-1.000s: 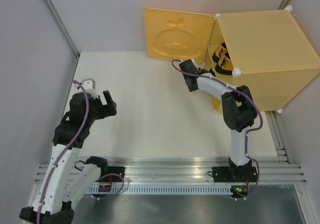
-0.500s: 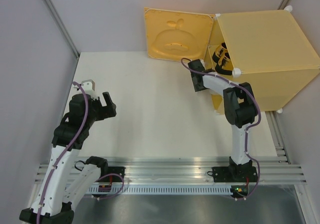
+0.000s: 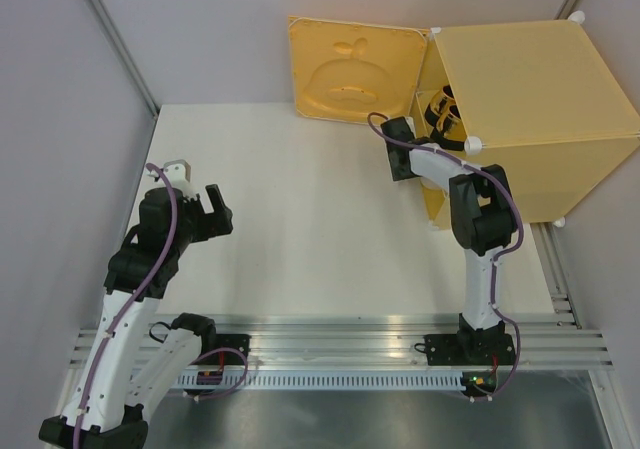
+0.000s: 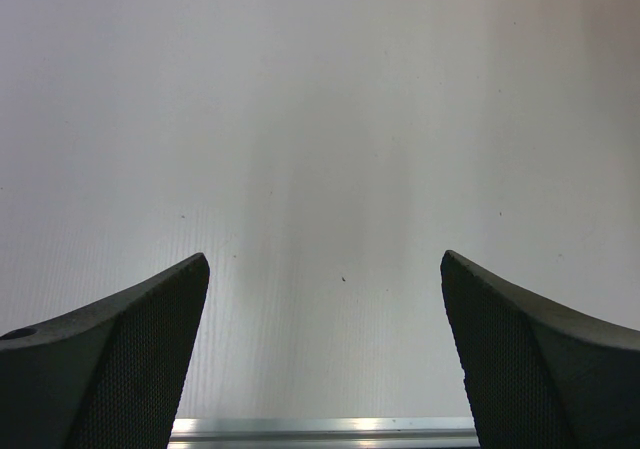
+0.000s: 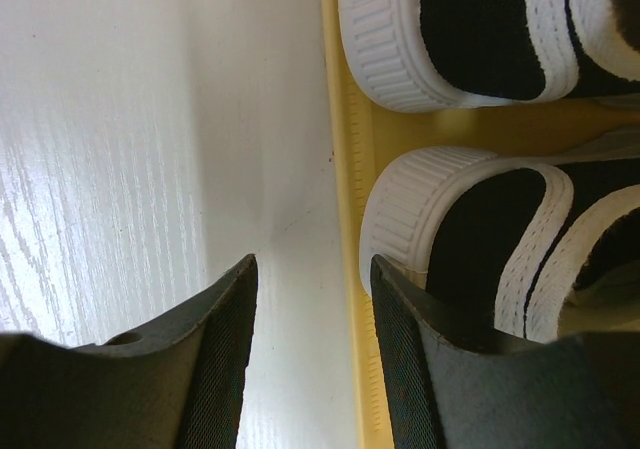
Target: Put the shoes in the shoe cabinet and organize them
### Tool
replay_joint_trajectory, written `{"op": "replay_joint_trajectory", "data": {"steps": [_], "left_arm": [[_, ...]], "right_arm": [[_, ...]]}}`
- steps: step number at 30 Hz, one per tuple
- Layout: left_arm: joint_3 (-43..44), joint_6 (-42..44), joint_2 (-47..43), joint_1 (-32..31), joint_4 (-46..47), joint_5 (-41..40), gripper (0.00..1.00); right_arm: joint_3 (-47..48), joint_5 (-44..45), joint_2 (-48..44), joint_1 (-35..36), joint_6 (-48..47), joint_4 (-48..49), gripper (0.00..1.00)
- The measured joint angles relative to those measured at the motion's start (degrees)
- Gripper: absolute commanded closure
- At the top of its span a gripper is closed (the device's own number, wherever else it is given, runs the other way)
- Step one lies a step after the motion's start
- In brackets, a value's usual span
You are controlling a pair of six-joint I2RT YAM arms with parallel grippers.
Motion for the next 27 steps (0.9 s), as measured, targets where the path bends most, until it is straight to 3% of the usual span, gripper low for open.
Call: {"op": "replay_joint_trajectory", "data": {"steps": [17,27], "left_arm": [[0.0,0.0,1.0,0.0,0.0,0.0,0.00],[0.1,0.0,1.7,0.0,0.0,0.0,0.00]], "right_arm": [[1.1,-3.9,0.2,-1.4,0.5,-0.2,0.45],[10.2,-3.9,3.0,-0.5,0.6,1.6,0.44]]}}
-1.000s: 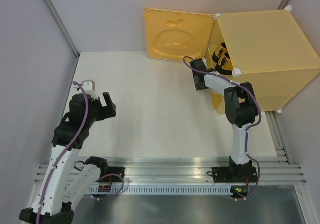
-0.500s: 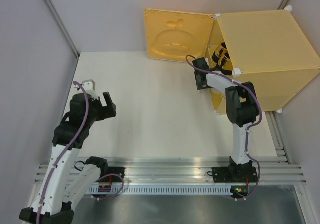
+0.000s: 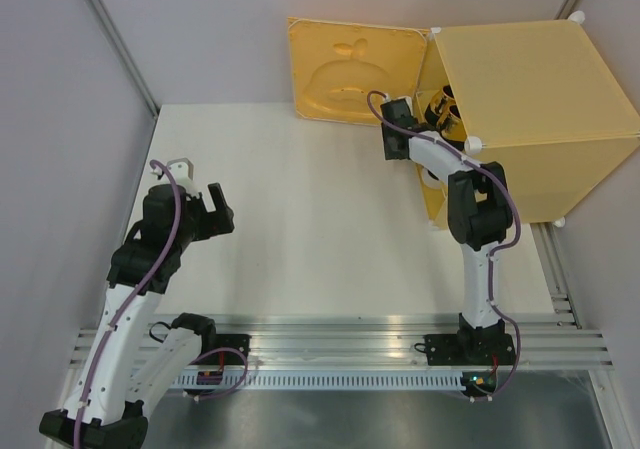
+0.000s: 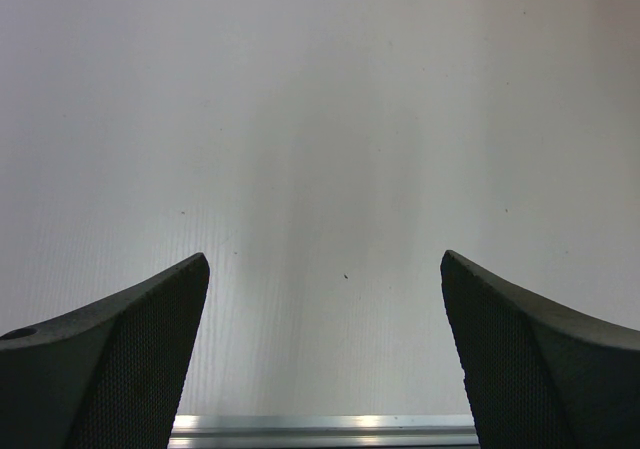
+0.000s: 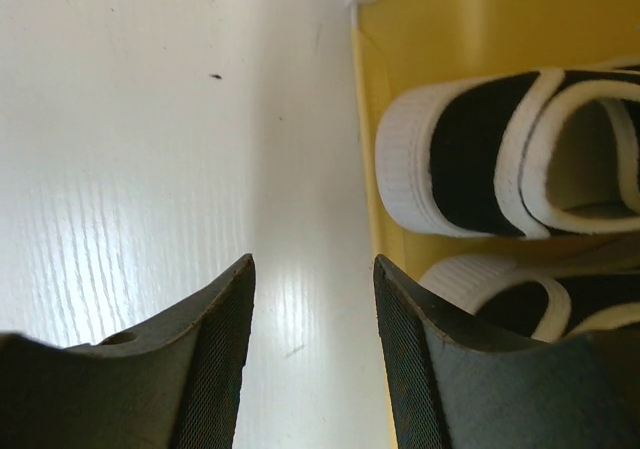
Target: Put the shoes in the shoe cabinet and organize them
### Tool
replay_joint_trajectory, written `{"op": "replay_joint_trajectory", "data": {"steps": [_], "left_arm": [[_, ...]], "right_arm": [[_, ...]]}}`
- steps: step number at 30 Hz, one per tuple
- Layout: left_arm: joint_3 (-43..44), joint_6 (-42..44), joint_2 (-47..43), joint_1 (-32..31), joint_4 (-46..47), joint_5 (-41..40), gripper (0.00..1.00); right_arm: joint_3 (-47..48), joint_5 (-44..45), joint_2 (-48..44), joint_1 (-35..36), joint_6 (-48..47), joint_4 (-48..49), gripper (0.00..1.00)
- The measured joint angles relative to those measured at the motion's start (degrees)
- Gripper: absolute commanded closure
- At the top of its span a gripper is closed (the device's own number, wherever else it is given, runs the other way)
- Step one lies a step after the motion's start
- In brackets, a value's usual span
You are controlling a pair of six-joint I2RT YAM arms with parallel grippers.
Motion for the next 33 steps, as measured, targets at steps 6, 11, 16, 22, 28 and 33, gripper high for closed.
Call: {"op": "replay_joint_trajectory", "data": {"steps": [6,11,16,22,28,33], "left_arm": [[0.5,0.0,0.6,0.0,-0.2,0.0,0.00],[1.3,0.0,2.0,0.0,-0.2,0.0,0.00],[1.4,0.0,2.5,0.0,-0.2,0.0,0.00],[1.4,0.0,2.8,0.0,-0.1,0.0,0.00],[1.4,0.0,3.2,0.0,-0.1,0.0,0.00],[1.4,0.0,3.2,0.0,-0.1,0.0,0.00]], "right_arm": [[3.7,-0.5,4.9,0.0,0.0,1.4,0.43],[6.3,1.2,9.0,0.0,0.0,1.7,0.43],[7.0,4.3,10.3,0.0,0.0,2.1,0.43],[7.2,7.3,10.9,-0.4,0.2,2.2,0.43],[7.2,8.0,10.9,-0.6,0.9,2.3,0.43],[7.0,8.1,10.9,-1.0,1.3,2.6,0.43]]}}
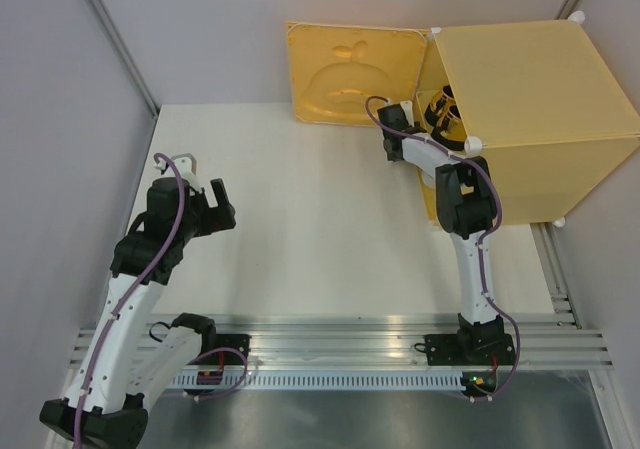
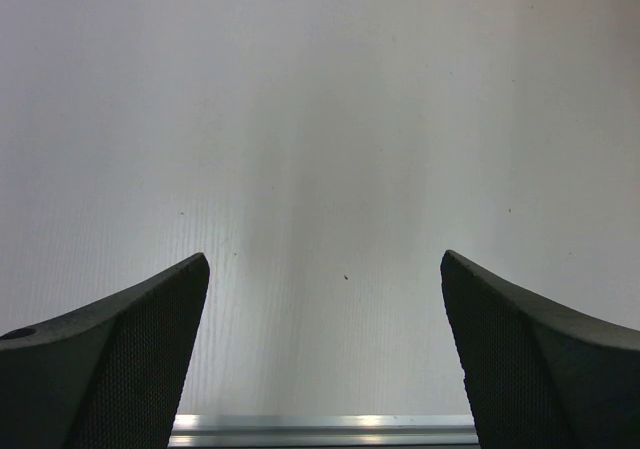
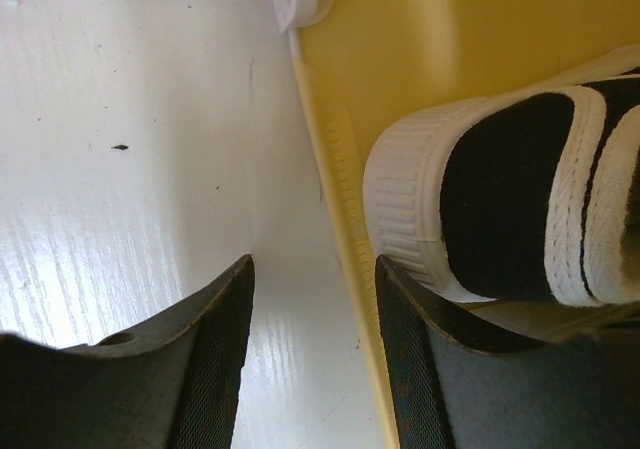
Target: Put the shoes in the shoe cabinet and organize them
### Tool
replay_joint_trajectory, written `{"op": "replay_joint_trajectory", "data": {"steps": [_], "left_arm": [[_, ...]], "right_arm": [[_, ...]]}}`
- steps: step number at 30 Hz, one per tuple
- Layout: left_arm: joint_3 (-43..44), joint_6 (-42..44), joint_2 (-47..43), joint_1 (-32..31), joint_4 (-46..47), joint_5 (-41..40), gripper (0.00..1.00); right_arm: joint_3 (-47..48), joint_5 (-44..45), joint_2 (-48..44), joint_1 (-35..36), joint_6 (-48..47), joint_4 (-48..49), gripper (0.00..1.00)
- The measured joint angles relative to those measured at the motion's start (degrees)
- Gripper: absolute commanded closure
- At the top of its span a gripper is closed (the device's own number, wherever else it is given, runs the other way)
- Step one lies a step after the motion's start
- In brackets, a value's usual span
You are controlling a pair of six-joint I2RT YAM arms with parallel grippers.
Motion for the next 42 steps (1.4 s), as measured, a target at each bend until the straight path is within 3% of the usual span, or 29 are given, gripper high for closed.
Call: {"op": "replay_joint_trajectory", "data": {"steps": [8,17,27,30,42], "left_arm": [[0.0,0.0,0.0,0.0,0.1,0.0,0.00],[0.0,0.0,0.3,0.0,0.2,1.6,0.00],[3.5,0.0,4.8,0.0,2.7,4.6,0.00],[6.0,0.0,7.3,0.0,4.6,5.2,0.00],[20.5,0.1,25.8,0.0,15.9,8.9,0.00]], "right_arm": [[-0.8,-1.2,-0.5,-0.3,0.0,0.8,0.41],[-5.9,-12.0,-7.8,1.5,-2.7,0.7,0.37],[-7.0,-21.4,-30.1,8.8,-2.3,-3.0,0.16],[-8.7,-21.7,-39.1,8.3,-1.7,-3.5,0.03],[-15.7,-16.5,-66.3,7.7,-1.3,-5.2,0.02]]}}
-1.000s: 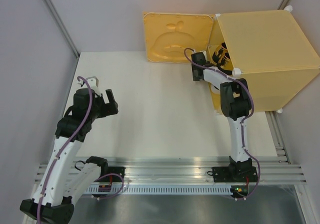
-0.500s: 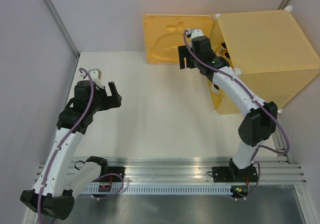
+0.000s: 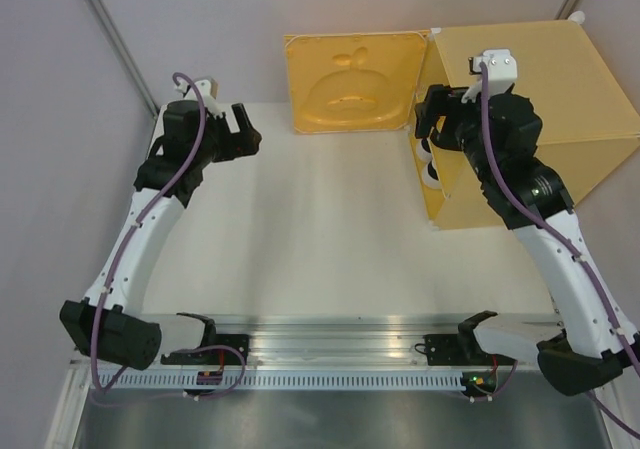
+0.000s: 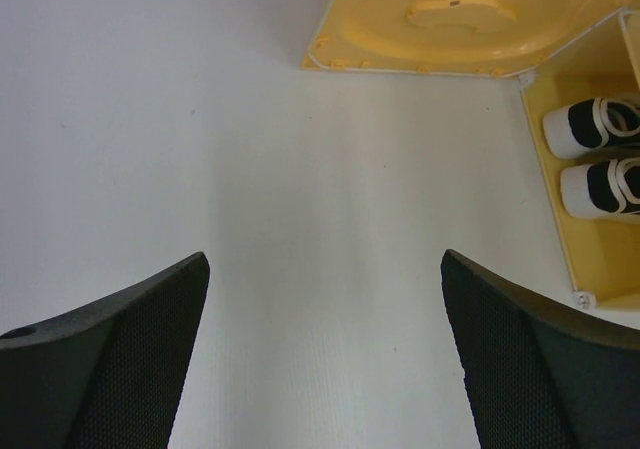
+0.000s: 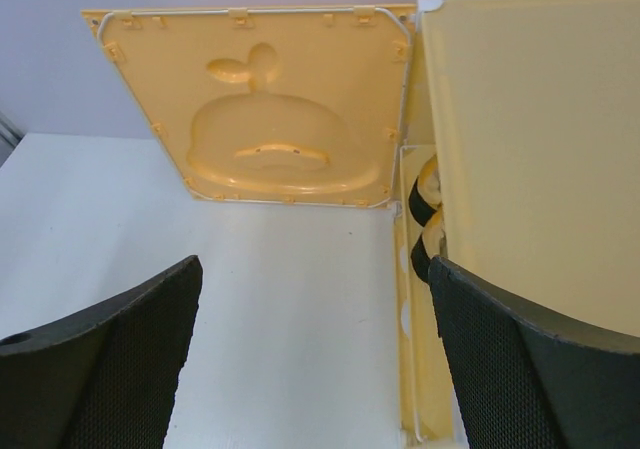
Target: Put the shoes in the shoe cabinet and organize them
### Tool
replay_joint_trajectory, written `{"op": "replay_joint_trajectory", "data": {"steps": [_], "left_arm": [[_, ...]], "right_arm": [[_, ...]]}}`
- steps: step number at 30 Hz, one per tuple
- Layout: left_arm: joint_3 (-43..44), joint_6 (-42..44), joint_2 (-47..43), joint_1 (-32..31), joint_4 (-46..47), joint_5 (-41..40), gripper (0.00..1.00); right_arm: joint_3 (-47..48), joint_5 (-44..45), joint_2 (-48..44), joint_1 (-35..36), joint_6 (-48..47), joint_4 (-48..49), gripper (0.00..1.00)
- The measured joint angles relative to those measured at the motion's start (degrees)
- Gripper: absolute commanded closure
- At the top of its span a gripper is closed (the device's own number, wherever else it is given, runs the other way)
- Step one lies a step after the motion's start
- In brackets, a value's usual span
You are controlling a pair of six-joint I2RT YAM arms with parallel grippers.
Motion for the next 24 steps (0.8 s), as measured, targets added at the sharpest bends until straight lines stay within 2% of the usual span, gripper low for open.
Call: {"op": "replay_joint_trajectory", "data": {"steps": [7,13,19,24], "left_arm": [[7.1,1.7,11.5,0.0,10.5,7.1,0.00],[10.0,4.2,20.7,0.2,23.3,14.6,0.00],[17.4,5.2,30.9,1.2,31.5,19.1,0.01],[21.8,6.0,35.9,2.5,34.4,20.8,0.06]], "right_arm": [[-9.0,2.1,-11.1,0.0,0.1,0.4,0.02],[-14.5,1.3,-17.4,0.0,1.0,0.4,0.02],[-17.3,-0.5,-20.1,0.0,1.9,0.3,0.02],[-17.6,-1.6,-20.5,0.0,1.9,-0.1,0.02]]}}
